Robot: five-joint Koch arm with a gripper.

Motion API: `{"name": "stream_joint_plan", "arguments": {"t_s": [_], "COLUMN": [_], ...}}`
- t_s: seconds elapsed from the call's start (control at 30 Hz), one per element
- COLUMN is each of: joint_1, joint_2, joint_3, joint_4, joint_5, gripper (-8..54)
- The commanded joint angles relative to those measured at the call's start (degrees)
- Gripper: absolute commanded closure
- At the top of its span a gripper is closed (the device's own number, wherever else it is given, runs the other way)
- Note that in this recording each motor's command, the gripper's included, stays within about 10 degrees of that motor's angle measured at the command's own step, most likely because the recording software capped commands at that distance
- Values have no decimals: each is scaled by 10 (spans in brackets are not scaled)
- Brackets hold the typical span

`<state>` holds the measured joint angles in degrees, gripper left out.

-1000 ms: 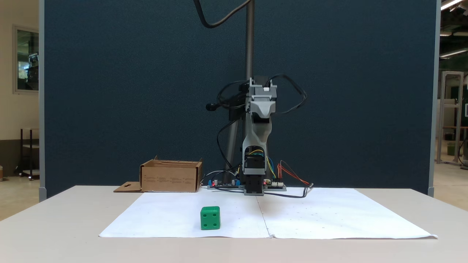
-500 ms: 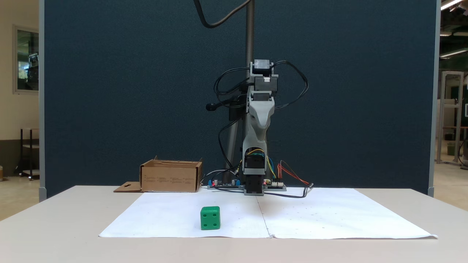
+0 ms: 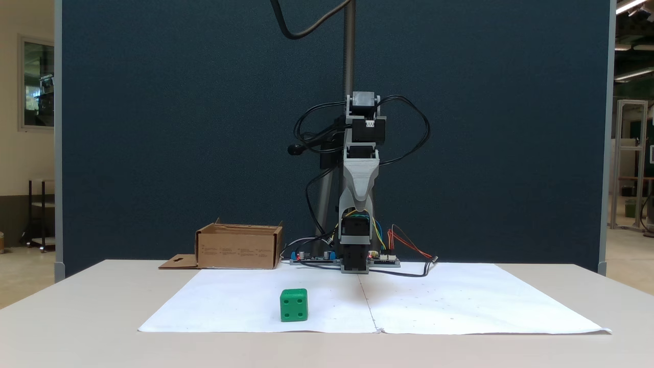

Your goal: Grasp a green dice and put it in the bin.

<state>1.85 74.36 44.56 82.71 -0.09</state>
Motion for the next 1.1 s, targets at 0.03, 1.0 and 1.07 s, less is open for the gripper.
{"name": "stream_joint_plan", "arguments": {"t_s": [0.03,1.0,1.07], "joint_1": [41,149,153], "joint_2": [13,-100,-117], "joint_3": [-28,-121,-121], "joint_4": [100,-3,-19], "joint_5": [-23,-133,-138], "gripper": [-11,11,16]}}
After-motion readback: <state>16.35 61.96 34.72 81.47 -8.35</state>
